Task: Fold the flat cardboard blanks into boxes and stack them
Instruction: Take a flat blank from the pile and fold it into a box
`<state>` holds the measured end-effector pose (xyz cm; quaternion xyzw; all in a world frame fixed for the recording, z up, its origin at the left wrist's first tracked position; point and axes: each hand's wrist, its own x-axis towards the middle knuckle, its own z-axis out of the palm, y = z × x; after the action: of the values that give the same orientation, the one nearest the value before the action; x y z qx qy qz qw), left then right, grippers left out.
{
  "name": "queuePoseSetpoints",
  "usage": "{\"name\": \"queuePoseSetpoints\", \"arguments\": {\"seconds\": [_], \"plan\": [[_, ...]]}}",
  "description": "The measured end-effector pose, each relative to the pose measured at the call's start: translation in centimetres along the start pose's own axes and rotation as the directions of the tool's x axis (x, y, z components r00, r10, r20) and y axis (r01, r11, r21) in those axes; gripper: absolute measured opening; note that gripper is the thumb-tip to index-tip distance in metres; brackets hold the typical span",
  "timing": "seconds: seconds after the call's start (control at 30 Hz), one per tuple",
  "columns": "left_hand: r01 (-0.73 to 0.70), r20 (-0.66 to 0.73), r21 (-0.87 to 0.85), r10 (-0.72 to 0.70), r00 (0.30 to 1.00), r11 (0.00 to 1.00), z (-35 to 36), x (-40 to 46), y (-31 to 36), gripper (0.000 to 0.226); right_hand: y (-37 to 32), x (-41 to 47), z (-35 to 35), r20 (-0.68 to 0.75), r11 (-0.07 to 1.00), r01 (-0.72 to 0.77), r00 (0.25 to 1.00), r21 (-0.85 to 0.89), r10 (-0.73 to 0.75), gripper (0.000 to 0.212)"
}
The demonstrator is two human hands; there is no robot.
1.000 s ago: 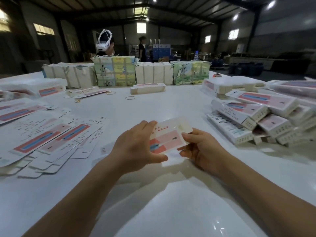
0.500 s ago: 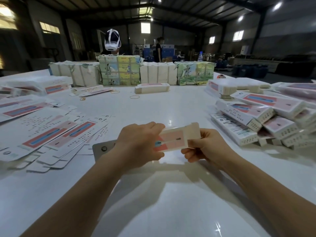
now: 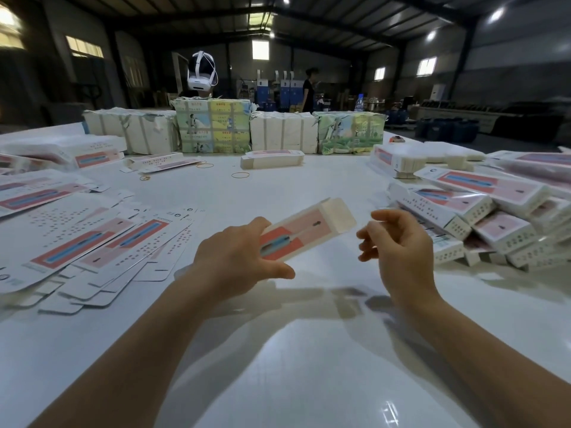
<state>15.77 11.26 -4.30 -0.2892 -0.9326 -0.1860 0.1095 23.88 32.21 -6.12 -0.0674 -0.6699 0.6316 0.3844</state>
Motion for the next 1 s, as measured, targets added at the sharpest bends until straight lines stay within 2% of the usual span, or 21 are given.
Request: {"name": "queuePoseSetpoints", "arguments": {"seconds": [0.07,0.2,0.33,0.5,0.53,0.63,0.67,0.73,0.8,0.93,1.0], "plan": [[0.014,0.010,-0.032,-0.014,1.000,0.999,0.1,0.0,-0.1,0.064,0.2,-0.7,0.5,0.042,0.977,0.147,0.989,-0.155,-0.142,0.024],[0.025,0.040,-0.020,-0.025,0.999,0.999,0.2,0.0,0.1,0.058,0.6,-1.2,1.4,0.148,0.954,0.146,0.983,-0.261,-0.111,0.029],[0.016,0.091,-0.052,-0.011,0.996,0.999,0.5,-0.1,0.6,0.060,0.2,-1.6,1.5,0.218,0.953,0.171,0.969,-0.251,-0.116,0.029],[0.006,0.123,-0.039,-0.001,0.992,0.999,0.7,-0.1,0.5,0.055,0.3,-1.7,1.3,0.241,0.969,0.097,0.970,-0.229,-0.040,0.030],[0.004,0.127,-0.028,0.000,0.992,1.000,0.7,-0.1,0.4,0.055,0.3,-1.6,1.2,0.255,0.970,0.069,0.967,-0.231,-0.009,0.035],[-0.018,0.136,0.039,0.013,0.991,0.999,0.7,-0.1,0.2,0.058,0.3,-1.1,0.8,0.338,0.971,-0.034,0.934,-0.235,0.115,0.067],[-0.029,0.141,0.064,0.020,0.990,0.997,0.8,-0.1,0.1,0.059,0.3,-1.0,0.7,0.367,0.967,-0.053,0.919,-0.250,0.145,0.070],[-0.047,0.154,0.105,0.030,0.988,0.993,0.9,-0.1,0.1,0.059,0.4,-0.9,0.7,0.393,0.950,-0.041,0.904,-0.309,0.166,0.064],[-0.051,0.147,0.115,0.033,0.989,0.992,0.9,0.0,0.1,0.059,0.7,-0.8,0.8,0.348,0.947,-0.021,0.927,-0.321,0.139,0.052],[-0.051,0.120,0.108,0.038,0.992,0.993,1.0,0.0,0.1,0.058,0.1,-1.0,1.2,0.315,0.976,-0.047,0.942,-0.214,0.114,0.031],[-0.056,0.117,0.142,0.040,0.992,0.988,1.1,0.0,0.3,0.056,0.0,-1.1,1.3,0.349,0.982,-0.094,0.925,-0.166,0.148,0.038]]}}
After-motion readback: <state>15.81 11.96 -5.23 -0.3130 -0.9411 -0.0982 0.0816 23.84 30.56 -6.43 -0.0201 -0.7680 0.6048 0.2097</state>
